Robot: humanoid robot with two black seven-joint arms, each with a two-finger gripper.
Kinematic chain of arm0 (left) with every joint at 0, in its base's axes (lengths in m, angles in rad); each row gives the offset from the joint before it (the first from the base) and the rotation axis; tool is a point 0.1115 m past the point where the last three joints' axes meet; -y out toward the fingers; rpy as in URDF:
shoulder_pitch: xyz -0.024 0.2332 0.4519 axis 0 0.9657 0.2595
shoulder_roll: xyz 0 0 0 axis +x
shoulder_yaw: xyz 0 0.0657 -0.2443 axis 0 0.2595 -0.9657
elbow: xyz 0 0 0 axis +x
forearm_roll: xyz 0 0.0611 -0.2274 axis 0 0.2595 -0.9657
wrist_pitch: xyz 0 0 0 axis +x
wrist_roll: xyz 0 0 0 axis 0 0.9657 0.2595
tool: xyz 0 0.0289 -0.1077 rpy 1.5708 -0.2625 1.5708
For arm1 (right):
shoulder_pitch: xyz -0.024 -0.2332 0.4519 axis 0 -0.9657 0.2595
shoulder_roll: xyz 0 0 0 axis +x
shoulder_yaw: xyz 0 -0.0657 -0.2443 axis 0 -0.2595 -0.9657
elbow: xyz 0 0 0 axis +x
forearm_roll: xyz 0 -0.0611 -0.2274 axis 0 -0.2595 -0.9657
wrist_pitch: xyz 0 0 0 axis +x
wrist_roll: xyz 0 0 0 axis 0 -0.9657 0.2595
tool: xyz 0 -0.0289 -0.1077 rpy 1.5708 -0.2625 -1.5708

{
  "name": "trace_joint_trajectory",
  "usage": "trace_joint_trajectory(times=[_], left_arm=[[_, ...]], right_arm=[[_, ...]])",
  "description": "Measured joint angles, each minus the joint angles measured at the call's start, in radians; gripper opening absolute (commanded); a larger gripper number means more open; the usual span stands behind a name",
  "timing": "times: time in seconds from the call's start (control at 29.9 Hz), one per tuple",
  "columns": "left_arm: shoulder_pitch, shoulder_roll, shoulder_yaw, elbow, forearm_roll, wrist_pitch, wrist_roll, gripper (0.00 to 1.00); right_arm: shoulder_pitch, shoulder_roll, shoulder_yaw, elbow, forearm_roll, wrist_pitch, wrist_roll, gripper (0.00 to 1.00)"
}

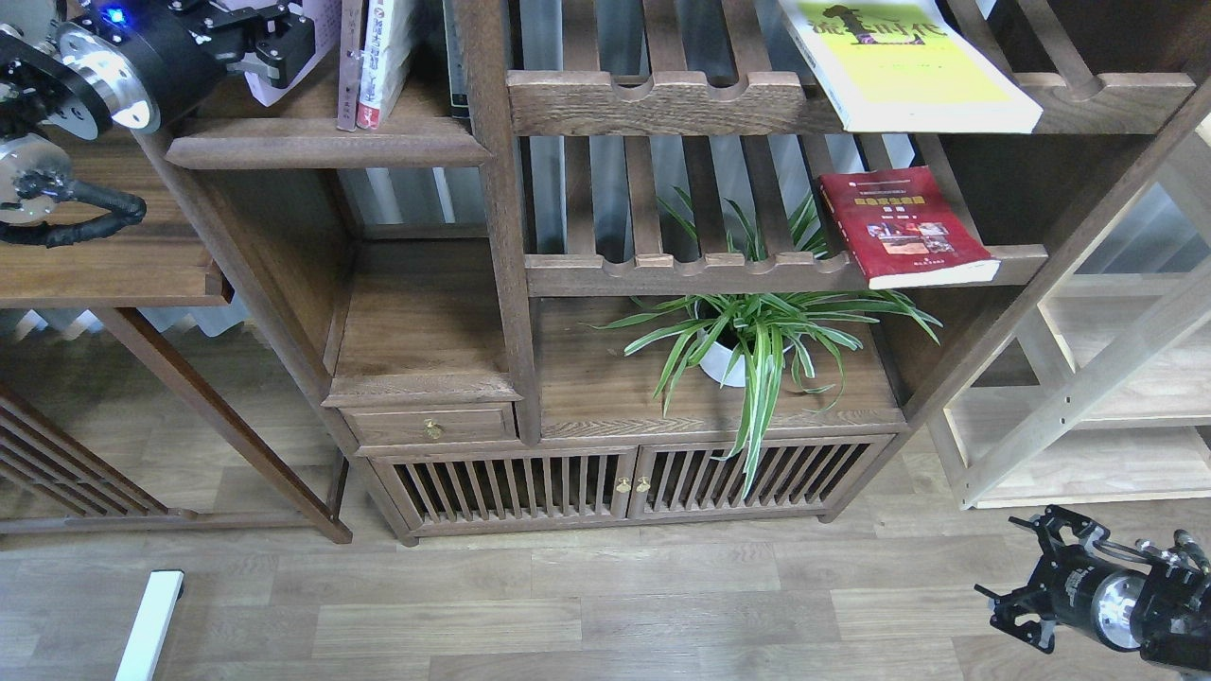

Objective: Organize books on shelf
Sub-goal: 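Insert the lavender book upright beside the standing books with the left gripper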

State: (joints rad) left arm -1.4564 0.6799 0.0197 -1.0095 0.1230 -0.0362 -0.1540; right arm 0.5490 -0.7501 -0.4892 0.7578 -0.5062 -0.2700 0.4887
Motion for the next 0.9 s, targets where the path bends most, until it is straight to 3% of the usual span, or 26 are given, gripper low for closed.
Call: trace_joint_trajectory(times=[0.54,0.9], left_arm=[[-0.052,-0.071,0.048,0.037,-0.047,0.052,0.117,0.0],[-0.098,-0.086,0.052,0.056,-0.056,0.061,0.239,0.0]], right_arm=[[0.002,0.0,0.002,0.0,0.0,0.0,0.0,0.93],[-0.003,0.0,0.002,0.0,0.0,0.0,0.0,0.93]])
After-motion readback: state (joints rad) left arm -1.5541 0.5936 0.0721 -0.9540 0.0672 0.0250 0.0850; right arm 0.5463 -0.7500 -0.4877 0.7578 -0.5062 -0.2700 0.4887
